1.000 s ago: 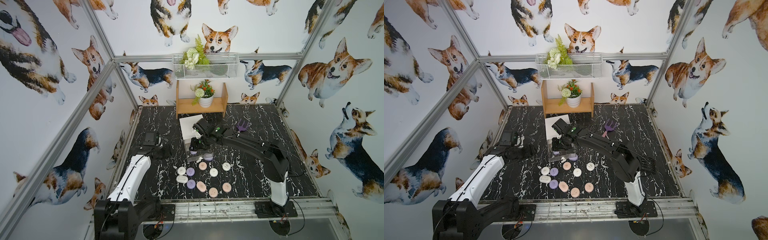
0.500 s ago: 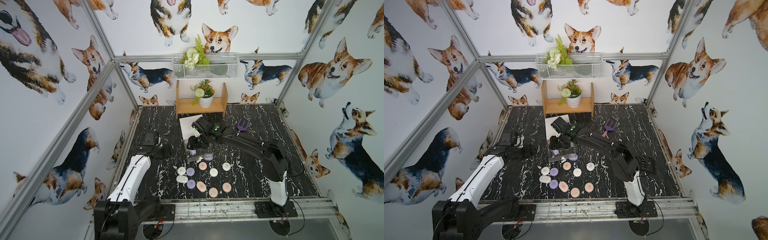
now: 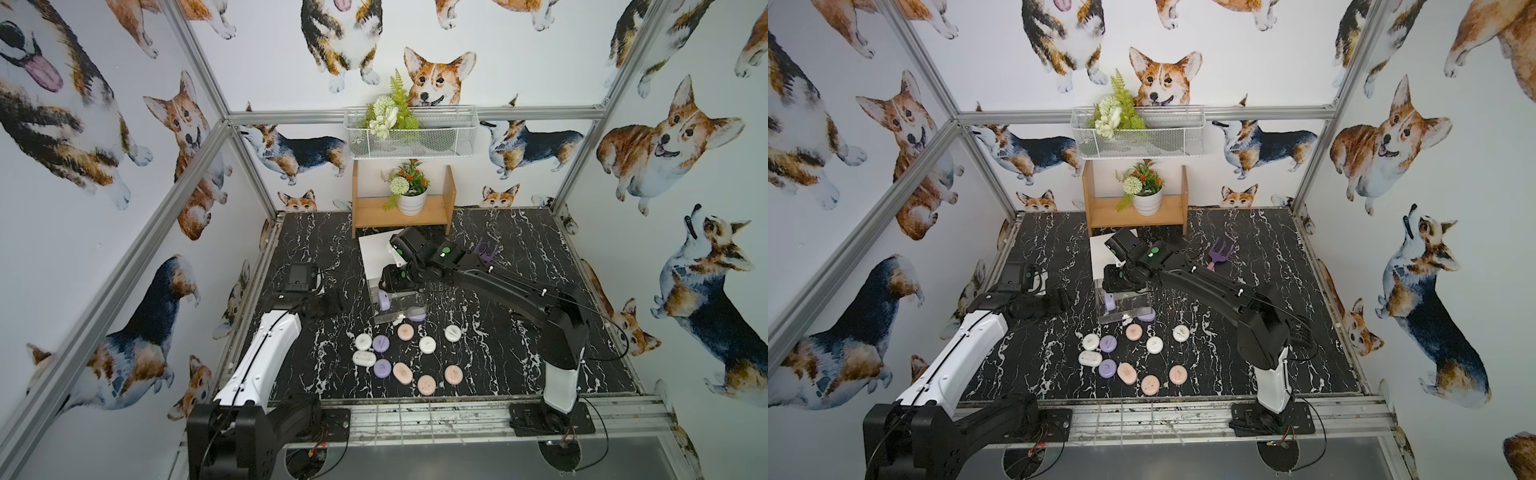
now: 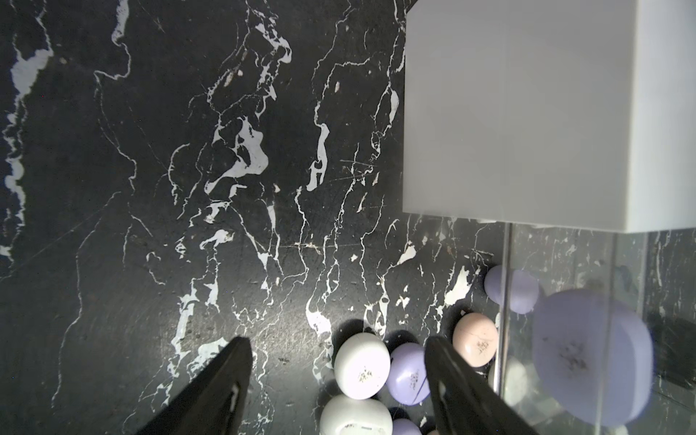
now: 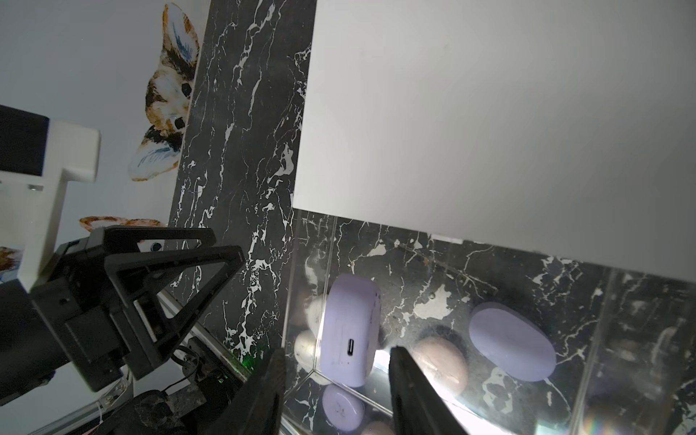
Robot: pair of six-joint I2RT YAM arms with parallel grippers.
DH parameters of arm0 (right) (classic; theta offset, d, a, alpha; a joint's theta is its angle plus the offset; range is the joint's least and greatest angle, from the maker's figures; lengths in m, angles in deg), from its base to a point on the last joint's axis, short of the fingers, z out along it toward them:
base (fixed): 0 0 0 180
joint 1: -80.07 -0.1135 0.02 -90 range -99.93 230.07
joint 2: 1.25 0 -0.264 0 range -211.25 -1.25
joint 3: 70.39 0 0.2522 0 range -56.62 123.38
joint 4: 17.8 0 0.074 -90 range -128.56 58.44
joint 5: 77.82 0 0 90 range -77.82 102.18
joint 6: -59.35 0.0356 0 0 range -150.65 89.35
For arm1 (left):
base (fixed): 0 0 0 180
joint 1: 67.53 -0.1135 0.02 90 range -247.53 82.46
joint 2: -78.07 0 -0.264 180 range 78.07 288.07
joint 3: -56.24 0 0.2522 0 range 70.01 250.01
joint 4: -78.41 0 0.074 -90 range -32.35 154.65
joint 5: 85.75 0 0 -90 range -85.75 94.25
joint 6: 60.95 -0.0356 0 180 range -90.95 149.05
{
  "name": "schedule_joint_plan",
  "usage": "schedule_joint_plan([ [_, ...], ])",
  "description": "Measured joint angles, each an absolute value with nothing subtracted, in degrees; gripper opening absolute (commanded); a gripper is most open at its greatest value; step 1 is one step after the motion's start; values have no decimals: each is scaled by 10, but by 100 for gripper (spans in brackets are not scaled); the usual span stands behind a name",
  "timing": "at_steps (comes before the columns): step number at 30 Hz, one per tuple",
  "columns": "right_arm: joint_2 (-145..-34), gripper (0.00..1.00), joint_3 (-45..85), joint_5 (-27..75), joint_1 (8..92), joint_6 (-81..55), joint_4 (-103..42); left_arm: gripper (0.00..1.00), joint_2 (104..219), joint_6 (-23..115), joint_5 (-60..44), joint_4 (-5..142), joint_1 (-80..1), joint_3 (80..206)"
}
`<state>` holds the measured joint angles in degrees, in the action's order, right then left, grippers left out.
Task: Put the bluetooth earphones in the drawer according to color
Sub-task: Place the bluetooth earphone in the drawer.
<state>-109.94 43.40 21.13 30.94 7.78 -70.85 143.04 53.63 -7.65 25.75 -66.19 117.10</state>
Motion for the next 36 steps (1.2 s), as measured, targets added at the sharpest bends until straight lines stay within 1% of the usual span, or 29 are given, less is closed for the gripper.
schedule_joint_plan([
  [3,-1103,35,427,212,309,77,-711,78,1430,536,-76,258,-662,1171],
  [6,-1111,28,426,215,304,76,-711,78,1428,536,-76,258,-662,1170],
  [13,-1126,24,427,216,293,76,-711,78,1427,536,-77,258,-662,1168],
  [19,-1128,23,422,209,296,68,-711,78,1427,536,-77,258,-662,1167],
  [25,-1112,22,386,211,313,66,-689,78,1427,536,-78,258,-662,1167],
  [29,-1112,22,369,192,322,64,-709,78,1427,536,-78,258,-662,1167],
  [36,-1114,24,396,182,325,61,-721,78,1427,536,-78,258,-663,1167],
])
